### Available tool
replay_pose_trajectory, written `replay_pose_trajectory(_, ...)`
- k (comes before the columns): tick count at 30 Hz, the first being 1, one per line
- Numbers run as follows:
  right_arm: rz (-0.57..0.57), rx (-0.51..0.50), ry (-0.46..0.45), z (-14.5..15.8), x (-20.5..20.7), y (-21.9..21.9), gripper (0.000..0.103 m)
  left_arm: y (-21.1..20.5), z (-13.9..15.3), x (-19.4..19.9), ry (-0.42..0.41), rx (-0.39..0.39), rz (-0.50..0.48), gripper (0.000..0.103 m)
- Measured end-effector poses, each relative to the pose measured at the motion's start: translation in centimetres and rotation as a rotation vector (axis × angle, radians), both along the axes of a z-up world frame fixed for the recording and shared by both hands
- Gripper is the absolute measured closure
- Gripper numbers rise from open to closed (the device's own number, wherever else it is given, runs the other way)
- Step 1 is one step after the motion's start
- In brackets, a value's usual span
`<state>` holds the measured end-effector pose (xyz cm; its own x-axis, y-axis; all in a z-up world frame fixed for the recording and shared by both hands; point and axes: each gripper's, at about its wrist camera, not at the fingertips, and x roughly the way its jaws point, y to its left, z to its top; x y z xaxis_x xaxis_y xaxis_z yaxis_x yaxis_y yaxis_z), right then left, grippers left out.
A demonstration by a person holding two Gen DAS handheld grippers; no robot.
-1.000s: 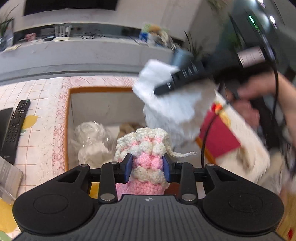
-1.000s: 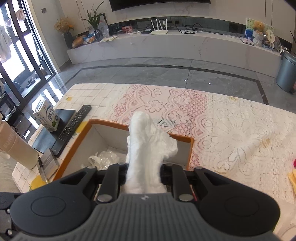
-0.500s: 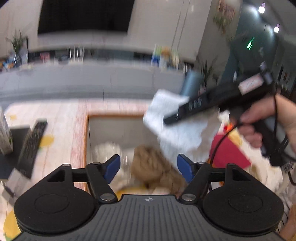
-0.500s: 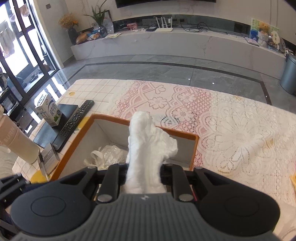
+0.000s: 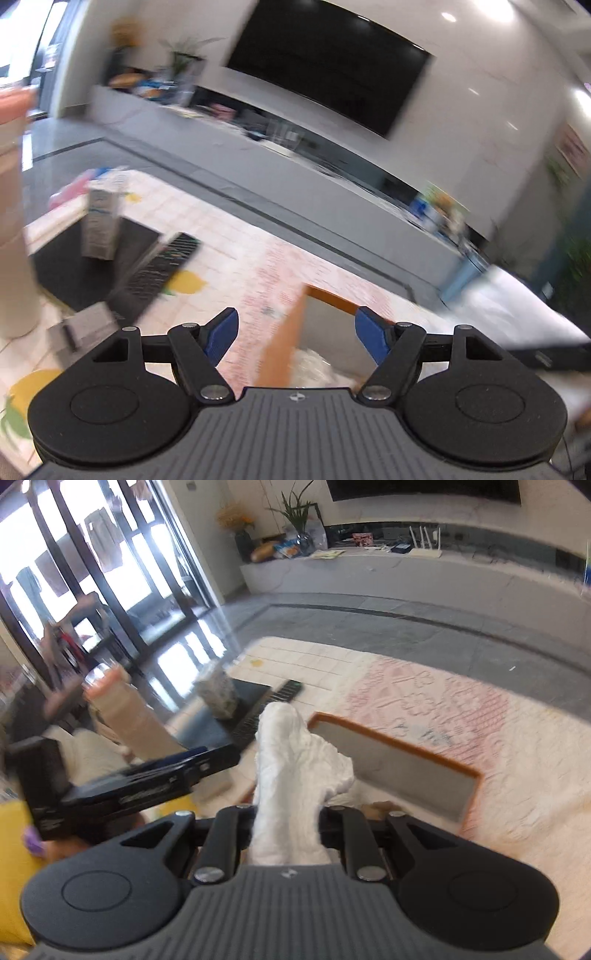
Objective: Organize soft objects
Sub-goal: 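Lower the white cloth into the box and open the right tool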
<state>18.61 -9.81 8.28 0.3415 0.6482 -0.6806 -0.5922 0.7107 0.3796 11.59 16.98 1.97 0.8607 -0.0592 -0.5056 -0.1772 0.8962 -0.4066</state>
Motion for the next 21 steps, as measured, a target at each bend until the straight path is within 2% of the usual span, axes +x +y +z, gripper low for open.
replay_pose_trajectory(1, 0.013, 0.023, 0.032, -0.1, -0.2, -0.1, 0.088, 0.4, 0.1, -0.2, 0.0, -0.003, 0.015, 0.018)
replay_pose_trajectory(3, 0.054, 0.006, 0.06, -0.7, -0.9, 0.3, 0.088, 0.9, 0.2, -0.4, 0.003, -0.013, 0.015, 0.018)
replay_pose_trajectory(7, 0.083, -0.154, 0.061, -3.3, -1.6, 2.0, 0.088, 0.7, 0.3, -0.6, -0.002, -0.038, -0.013, 0.018)
replay_pose_trajectory(9, 0.028, -0.225, 0.003, -3.9, -1.0, 2.5, 0.088, 0.2, 0.2, -0.4, 0.001, -0.025, -0.036, 0.018)
replay_pose_trajectory(12, 0.001, -0.248, -0.08, -2.8, 0.6, 3.0, 0.088, -0.6, -0.1, -0.1, 0.019, 0.001, -0.046, 0.018)
replay_pose_trajectory(15, 0.034, -0.409, -0.268, -1.4, 1.6, 4.9, 0.088, -0.8, -0.6, 0.2, 0.043, -0.018, -0.027, 0.019)
replay_pose_trajectory(16, 0.041, -0.445, -0.306, -1.1, 2.1, 5.5, 0.088, -0.8, -0.7, 0.3, 0.047, -0.023, -0.027, 0.019)
replay_pose_trajectory(18, 0.108, -0.439, -0.318, -0.9, 3.2, 6.3, 0.088, -0.9, -0.7, 0.5, 0.051, -0.018, -0.04, 0.019)
replay_pose_trajectory(21, 0.231, -0.474, -0.273, -3.0, 4.5, 7.7, 0.088, -0.8, -0.9, 0.6, 0.059, -0.003, -0.018, 0.019)
